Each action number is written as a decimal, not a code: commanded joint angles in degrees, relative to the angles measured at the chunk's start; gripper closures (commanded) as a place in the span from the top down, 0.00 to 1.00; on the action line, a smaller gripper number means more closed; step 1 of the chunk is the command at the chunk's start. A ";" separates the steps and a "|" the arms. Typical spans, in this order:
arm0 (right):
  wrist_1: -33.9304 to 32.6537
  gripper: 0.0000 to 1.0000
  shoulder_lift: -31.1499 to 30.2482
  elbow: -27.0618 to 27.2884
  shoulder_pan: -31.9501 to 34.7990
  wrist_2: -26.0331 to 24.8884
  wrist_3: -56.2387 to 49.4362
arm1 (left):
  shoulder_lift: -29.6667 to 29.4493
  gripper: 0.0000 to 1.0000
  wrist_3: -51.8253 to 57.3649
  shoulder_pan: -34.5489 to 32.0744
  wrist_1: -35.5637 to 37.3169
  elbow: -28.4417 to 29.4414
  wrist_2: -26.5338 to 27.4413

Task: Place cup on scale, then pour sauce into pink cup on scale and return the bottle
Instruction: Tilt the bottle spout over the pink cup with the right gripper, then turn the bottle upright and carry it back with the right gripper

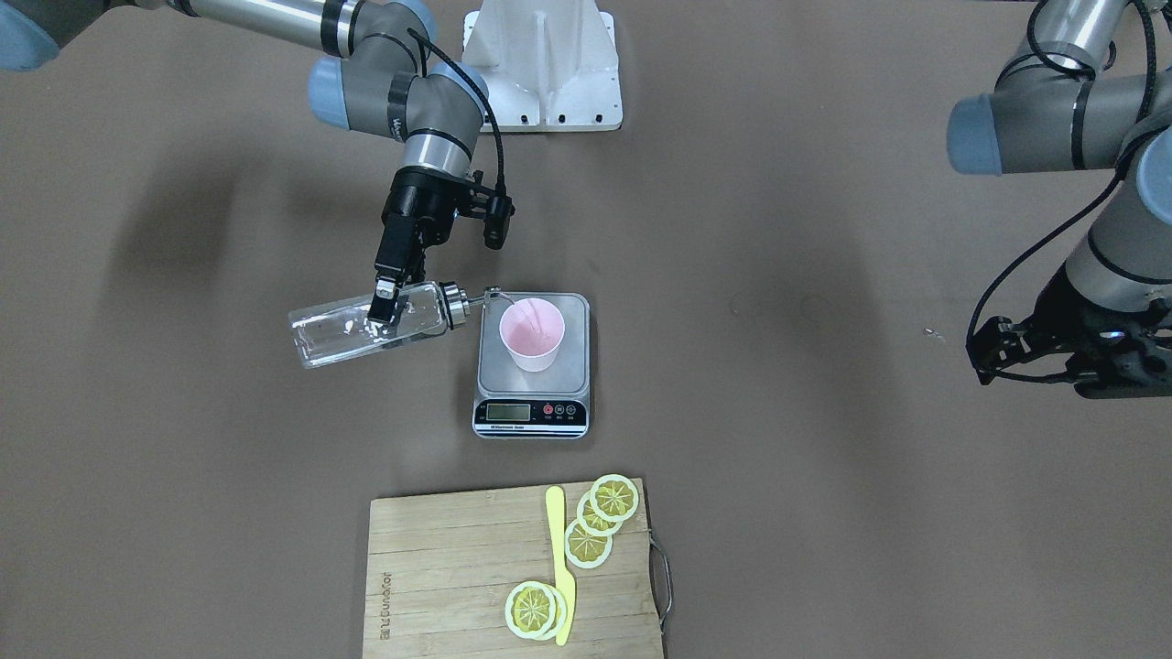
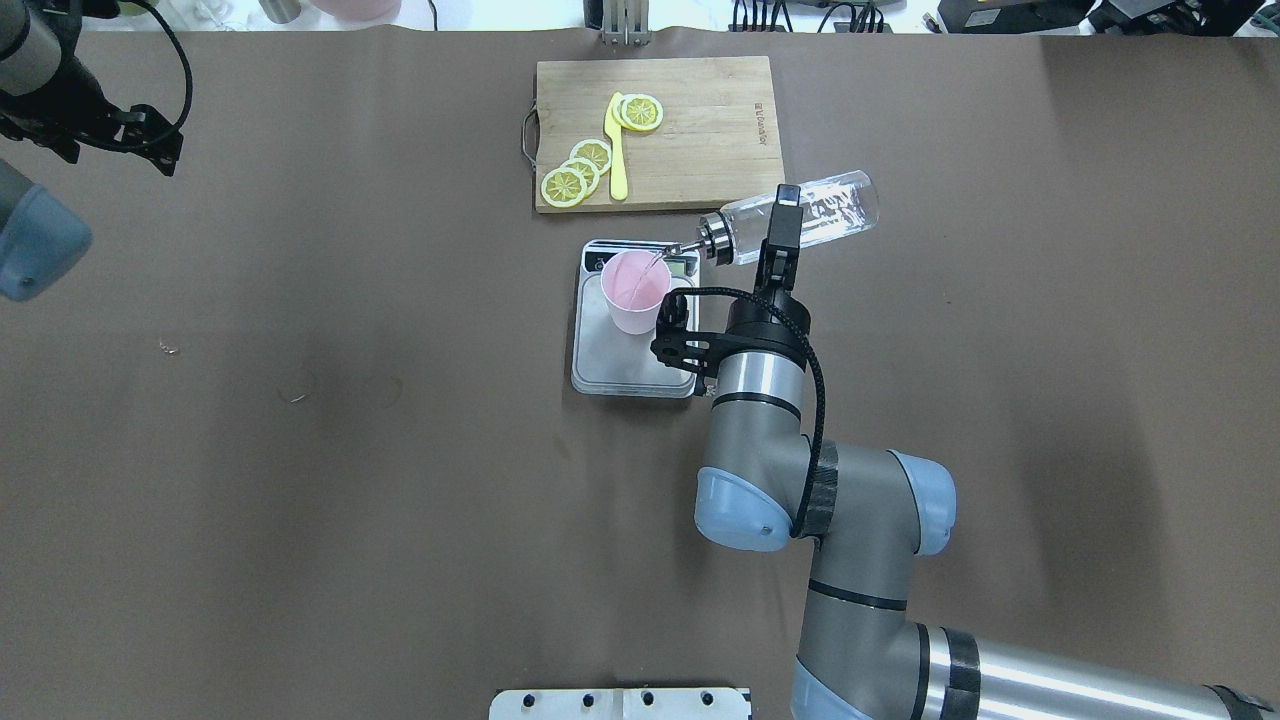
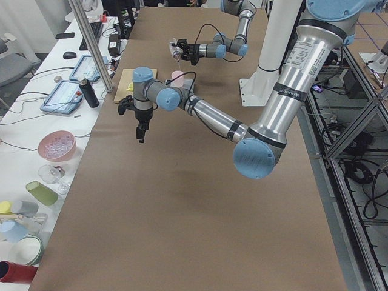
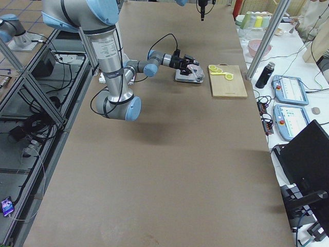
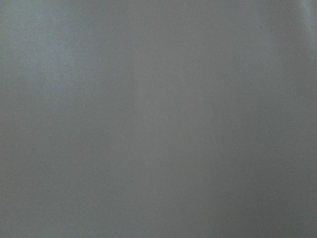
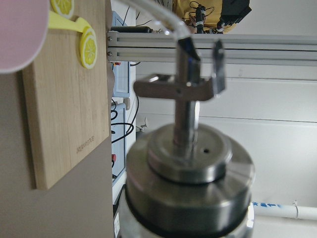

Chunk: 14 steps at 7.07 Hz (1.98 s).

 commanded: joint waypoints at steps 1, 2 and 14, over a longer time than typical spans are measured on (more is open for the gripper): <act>6.58 0.00 -0.10 0.05 1.50 6.76 3.32 | -0.06 0.99 0.00 0.03 -0.02 0.00 0.00; 7.04 0.00 -0.19 0.74 2.38 9.24 5.18 | -0.06 0.99 0.00 0.03 -0.02 0.00 0.00; 35.74 0.00 -23.12 12.12 18.47 48.11 55.45 | -1.73 0.99 -0.09 0.21 0.15 -0.18 0.26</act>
